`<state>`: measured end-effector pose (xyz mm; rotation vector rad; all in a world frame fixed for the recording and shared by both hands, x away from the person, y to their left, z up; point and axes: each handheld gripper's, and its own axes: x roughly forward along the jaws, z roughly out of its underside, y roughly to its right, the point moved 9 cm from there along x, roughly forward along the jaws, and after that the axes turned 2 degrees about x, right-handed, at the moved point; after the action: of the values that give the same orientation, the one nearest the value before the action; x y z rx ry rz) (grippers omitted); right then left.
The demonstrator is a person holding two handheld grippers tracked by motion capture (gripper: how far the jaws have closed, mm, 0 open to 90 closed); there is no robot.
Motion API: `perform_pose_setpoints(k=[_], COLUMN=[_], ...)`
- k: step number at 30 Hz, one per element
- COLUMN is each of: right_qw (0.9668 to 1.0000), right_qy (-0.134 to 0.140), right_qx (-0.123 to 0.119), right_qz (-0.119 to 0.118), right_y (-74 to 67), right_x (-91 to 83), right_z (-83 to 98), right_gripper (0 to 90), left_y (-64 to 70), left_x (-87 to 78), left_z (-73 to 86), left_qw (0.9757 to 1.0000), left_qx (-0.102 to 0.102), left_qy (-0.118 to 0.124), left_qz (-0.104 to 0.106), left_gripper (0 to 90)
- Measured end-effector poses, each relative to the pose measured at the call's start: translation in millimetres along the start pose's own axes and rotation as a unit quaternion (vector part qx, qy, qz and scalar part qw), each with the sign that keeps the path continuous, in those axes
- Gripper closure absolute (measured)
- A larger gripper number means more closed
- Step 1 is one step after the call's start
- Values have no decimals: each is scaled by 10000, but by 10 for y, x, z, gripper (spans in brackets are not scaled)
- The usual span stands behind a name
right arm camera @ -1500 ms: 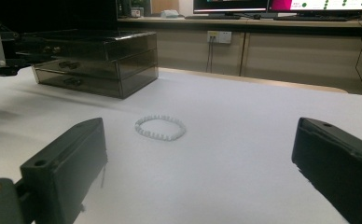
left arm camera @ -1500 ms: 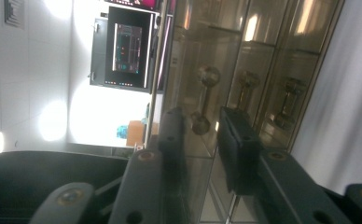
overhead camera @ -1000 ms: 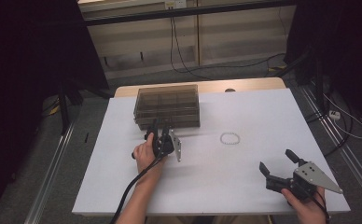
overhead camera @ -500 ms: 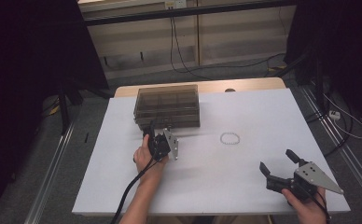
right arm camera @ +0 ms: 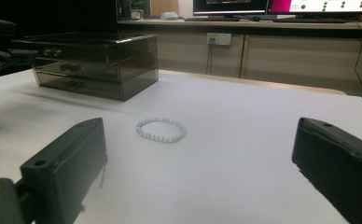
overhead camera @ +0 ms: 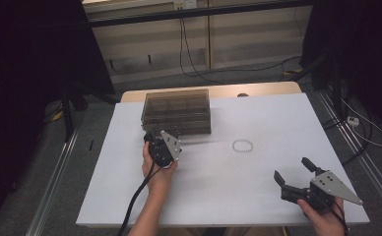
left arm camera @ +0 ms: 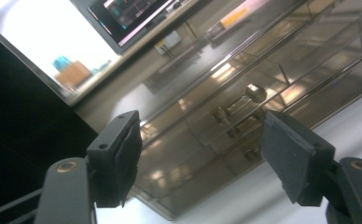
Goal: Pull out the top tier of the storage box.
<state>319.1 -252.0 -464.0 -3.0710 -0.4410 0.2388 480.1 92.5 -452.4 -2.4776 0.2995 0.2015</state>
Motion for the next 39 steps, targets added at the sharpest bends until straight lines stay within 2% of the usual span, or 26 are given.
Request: perform_pose_setpoints(k=[5,8,11,14,18,20,26,34,36,38,39], right_qw=[10000,10000,10000,10000,10000,10000,10000,10000,10000,10000,10000], right_qy=[-11,-12,-14,-14,-26,-24,-33,-50,-56,-61,-59], right_qx=[-14,17,14,8,10,18,14,11,8,4,14], right_qz=[4,4,-10,-21,-29,-33,-29,-49,-55,-60,-58], right_y=[5,1,-3,-8,-14,-15,-14,-19,-18,-16,-17], right_x=[1,4,8,11,13,15,19,19,18,21,21], right_z=[4,6,7,7,10,10,14,19,21,23,24], right_gripper=[20,21,21,21,21,20,20,20,20,21,21], left_y=[-13,-21,-31,-42,-70,-83,-117,-94,-87,-77,-77], left_x=[11,15,24,30,27,26,11,41,55,71,77], left_z=[1,1,19,22,5,-11,-98,-203,-218,-234,-242], left_qw=[9990,9979,9955,9938,9926,9906,9868,9829,9822,9800,9796], left_qx=[-436,-618,-891,-1040,-1118,-1253,-1455,-1524,-1479,-1531,-1524], left_qy=[-27,-39,-131,-151,-158,-175,-179,-336,-443,-498,-520], left_qz=[132,198,300,364,455,527,690,974,1069,1173,1203], left_gripper=[271,260,242,233,223,209,202,188,188,187,184])
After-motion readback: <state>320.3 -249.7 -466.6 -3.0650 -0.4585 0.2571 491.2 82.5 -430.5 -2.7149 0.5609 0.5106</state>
